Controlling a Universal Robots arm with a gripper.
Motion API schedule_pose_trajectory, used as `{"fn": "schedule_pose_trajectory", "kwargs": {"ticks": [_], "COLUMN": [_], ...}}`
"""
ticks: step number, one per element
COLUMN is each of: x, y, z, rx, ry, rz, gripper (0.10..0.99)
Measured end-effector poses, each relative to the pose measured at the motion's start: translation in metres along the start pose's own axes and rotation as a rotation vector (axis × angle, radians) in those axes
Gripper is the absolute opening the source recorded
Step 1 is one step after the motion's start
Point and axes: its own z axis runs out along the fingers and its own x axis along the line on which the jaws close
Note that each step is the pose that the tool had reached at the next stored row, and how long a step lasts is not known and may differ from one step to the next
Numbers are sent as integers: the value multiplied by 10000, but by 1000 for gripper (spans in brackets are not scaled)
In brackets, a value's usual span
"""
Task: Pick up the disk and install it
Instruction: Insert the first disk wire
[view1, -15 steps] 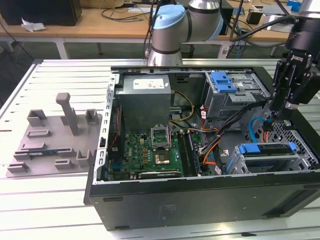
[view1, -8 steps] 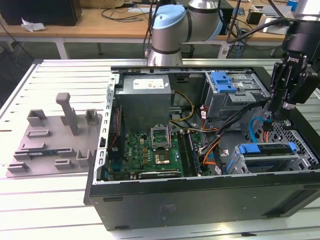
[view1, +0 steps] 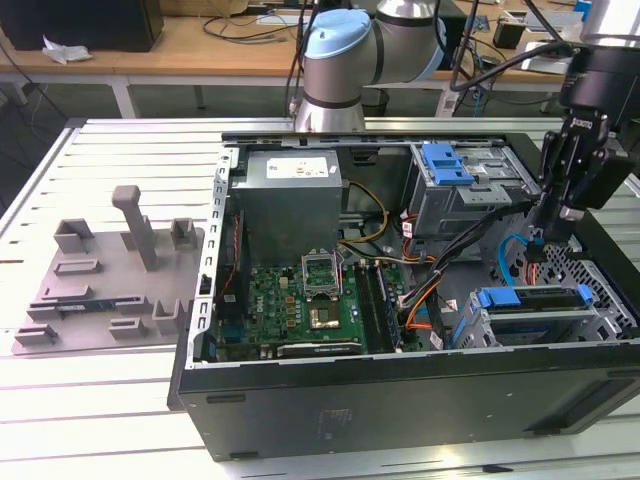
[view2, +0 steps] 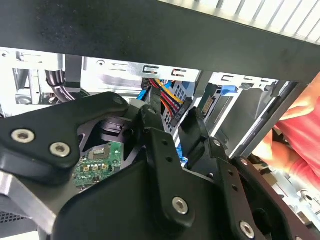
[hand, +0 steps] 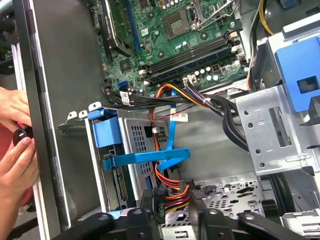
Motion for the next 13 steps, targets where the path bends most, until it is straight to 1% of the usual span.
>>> {"fn": "schedule_pose_trajectory", "kwargs": {"ticks": [2, 4, 5, 7, 9, 11, 13], "x": [-13, -27, -32, -49, -60, -81, -92], "y": [2, 5, 6, 6, 6, 5, 7], "z": [6, 7, 6, -1, -3, -2, 2], "rx": [6, 7, 2, 17, 37, 74, 90], "ry": [54, 166, 232, 446, 561, 718, 774], "rz": [4, 9, 10, 23, 38, 54, 57], "gripper": [416, 416, 416, 416, 416, 416, 416]}}
